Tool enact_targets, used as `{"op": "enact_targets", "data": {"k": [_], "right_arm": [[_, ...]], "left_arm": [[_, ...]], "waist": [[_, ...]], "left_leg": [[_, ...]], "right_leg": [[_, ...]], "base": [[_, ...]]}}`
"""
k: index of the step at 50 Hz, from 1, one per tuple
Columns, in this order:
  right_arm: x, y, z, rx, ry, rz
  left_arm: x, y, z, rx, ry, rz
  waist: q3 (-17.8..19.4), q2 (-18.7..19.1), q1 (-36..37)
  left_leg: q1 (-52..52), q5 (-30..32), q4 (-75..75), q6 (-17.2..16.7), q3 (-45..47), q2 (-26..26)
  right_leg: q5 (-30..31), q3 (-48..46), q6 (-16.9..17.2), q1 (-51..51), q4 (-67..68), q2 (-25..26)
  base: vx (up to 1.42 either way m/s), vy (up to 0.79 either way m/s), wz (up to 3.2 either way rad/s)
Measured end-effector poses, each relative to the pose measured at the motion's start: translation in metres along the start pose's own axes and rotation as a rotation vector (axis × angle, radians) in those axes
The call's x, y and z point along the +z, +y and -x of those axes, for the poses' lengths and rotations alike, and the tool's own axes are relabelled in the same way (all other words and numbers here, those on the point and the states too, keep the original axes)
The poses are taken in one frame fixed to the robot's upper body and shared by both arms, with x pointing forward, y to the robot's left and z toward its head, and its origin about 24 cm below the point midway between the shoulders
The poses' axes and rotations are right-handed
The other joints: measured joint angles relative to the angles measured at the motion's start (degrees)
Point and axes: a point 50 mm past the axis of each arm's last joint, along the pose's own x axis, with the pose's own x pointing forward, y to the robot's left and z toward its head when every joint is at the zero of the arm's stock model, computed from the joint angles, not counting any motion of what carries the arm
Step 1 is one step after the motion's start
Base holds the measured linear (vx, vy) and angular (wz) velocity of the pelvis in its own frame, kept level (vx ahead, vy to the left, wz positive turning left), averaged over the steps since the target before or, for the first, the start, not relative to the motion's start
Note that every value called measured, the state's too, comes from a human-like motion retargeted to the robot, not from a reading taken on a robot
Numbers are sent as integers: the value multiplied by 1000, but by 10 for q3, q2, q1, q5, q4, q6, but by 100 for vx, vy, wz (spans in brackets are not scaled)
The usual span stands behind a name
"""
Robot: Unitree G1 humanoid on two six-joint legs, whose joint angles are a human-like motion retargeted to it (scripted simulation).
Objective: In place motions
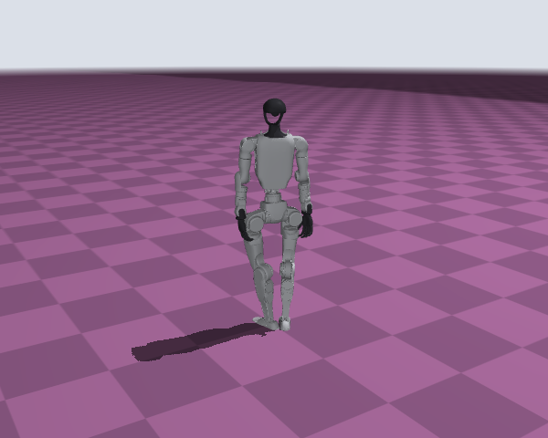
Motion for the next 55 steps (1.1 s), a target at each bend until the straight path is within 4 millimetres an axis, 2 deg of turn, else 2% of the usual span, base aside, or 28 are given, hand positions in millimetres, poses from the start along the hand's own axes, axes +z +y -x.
{"op": "enact_targets", "data": {"k": [55], "right_arm": [[2, 0, 0, -2, -3, 10]], "left_arm": [[1, 0, 0, -3, -3, 12]], "waist": [[0, 2, -7]], "left_leg": [[1, 3, -1, 0, 0, 2]], "right_leg": [[-1, 1, 2, -1, 2, 0]], "base": [[0, 0, 0]]}}
